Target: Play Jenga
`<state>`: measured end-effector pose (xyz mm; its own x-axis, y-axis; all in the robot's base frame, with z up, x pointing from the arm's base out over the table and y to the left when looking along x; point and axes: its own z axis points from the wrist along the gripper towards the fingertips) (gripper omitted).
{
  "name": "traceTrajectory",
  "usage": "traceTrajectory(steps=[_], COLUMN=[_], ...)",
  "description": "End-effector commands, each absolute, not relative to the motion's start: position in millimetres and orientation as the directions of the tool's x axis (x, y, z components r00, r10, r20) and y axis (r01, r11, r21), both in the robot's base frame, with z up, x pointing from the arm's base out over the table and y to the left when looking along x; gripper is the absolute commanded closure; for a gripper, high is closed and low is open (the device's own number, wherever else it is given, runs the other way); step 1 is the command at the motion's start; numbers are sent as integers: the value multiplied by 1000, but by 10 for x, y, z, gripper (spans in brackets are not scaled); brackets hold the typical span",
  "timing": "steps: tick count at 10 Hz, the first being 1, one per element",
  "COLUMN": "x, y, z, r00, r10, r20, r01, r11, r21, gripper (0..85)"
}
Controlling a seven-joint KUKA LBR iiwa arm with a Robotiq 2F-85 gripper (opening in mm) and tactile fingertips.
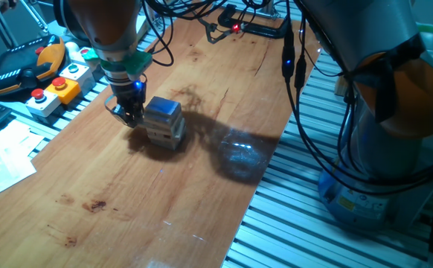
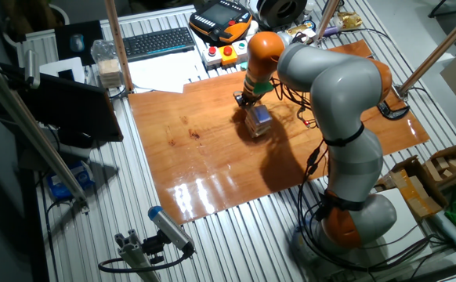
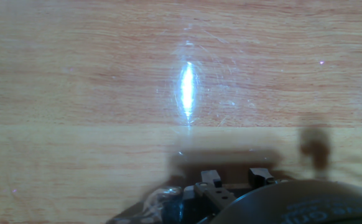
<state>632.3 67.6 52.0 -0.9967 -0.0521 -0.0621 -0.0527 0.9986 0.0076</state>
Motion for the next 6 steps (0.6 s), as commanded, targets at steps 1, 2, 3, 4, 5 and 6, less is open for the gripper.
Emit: traceTrajectory(steps=[1,2,3,4,5,6], x=[6327,6331,6336,6341,6349,6354], y=[678,678,679,680,682,683], z=[519,514,510,512,516,514], r00=[-997,-997,-997,-997,-997,-997], r10=[-52,-52,-52,-52,-52,-51], r20=[-62,-62,-62,-62,-62,-62], r01=[-53,-53,-53,-53,-53,-51], r11=[999,999,999,999,999,999], r21=[8,8,8,8,8,8], gripper=[840,840,840,840,840,840])
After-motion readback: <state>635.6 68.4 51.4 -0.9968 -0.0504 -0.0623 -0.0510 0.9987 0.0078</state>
